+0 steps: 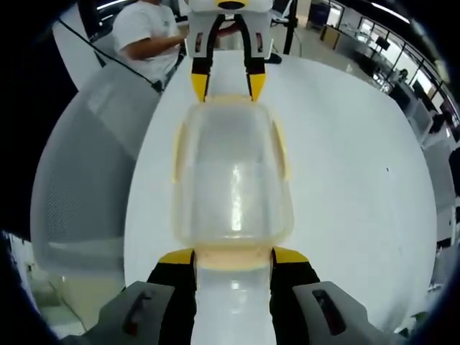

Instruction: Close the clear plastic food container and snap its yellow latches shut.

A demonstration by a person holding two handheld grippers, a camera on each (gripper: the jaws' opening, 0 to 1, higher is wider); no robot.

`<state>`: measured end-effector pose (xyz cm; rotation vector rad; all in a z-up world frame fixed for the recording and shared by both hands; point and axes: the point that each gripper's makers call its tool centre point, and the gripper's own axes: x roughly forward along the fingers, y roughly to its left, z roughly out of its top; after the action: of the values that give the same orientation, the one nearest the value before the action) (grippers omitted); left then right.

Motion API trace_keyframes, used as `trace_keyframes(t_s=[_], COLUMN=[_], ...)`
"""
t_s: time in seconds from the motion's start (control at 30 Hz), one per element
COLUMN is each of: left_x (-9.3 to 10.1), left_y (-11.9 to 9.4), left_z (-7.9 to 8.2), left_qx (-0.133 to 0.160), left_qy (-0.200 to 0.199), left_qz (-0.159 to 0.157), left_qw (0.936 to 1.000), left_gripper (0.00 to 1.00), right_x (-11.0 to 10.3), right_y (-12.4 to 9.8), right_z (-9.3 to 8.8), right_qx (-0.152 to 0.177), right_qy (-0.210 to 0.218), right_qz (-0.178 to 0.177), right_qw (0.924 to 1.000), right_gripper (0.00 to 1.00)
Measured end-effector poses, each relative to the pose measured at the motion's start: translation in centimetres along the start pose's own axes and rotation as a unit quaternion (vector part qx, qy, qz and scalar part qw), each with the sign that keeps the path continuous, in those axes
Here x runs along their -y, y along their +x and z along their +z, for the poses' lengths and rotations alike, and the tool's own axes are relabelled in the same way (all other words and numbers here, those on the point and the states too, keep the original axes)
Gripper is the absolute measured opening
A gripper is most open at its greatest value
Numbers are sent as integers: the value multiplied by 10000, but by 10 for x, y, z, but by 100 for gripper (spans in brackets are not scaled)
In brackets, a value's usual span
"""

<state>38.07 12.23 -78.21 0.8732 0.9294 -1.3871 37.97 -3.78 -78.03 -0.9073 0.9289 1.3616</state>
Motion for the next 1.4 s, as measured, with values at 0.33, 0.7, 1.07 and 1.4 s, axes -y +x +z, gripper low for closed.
trace_keyframes(t_s=[0.33, 0.7, 1.07, 1.4], left_x=[-1, 2, 0, 0], left_y=[6, 15, 23, 27], left_z=[12, 32, 38, 45], left_qx=[25, 115, 94, 103], left_qy=[12, 19, 55, 108], left_qz=[-32, -60, -80, -115], left_qw=[10000, 9999, 9999, 9998], left_gripper=[37, 37, 37, 37], right_x=[0, 0, 0, -2], right_y=[-4, -8, -9, -10], right_z=[-13, -33, -43, -51], right_qx=[-7, -123, -113, -184], right_qy=[38, 21, 86, 123], right_qz=[26, 53, 51, 39], right_qw=[10000, 9999, 9999, 9997], right_gripper=[38, 38, 38, 38])
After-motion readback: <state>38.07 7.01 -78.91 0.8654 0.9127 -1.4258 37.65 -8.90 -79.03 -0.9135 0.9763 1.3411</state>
